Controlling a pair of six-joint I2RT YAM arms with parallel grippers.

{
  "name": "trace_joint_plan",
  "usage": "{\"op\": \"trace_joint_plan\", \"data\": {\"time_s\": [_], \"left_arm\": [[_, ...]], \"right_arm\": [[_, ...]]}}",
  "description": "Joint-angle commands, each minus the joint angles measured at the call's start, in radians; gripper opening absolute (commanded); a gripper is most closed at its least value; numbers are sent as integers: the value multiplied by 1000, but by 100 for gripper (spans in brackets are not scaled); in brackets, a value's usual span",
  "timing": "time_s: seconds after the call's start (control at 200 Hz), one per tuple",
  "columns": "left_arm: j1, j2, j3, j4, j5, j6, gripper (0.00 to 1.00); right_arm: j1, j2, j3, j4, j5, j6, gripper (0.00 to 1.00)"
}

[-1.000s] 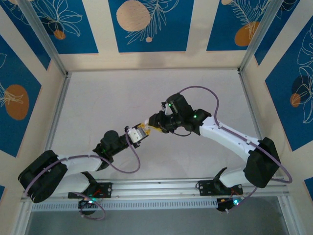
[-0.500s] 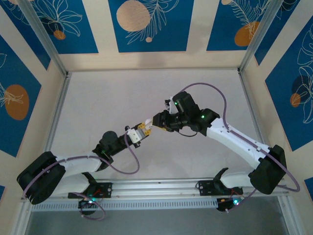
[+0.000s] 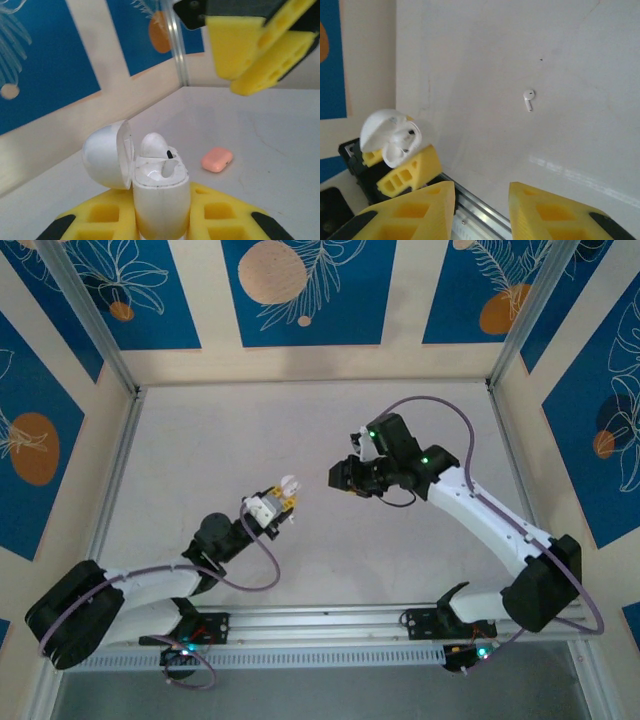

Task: Insert the wireless bluetooth earbuds into the charging case

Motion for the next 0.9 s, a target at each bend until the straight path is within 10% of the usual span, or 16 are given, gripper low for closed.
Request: {"op": "trace_joint_plan", "data": {"time_s": [0.0,0.385,0.895], "left_arm": [[34,-65,-11,-77,-94,-114,21],[168,-343,-55,-486,-258,-332,20],[238,-475,-77,-611,-261,-376,21]], "right_arm": [[0,85,62,-120,4,-99,37],[56,514,347,-254,-24,-215,38],[142,863,613,-360,-38,-280,38]]}}
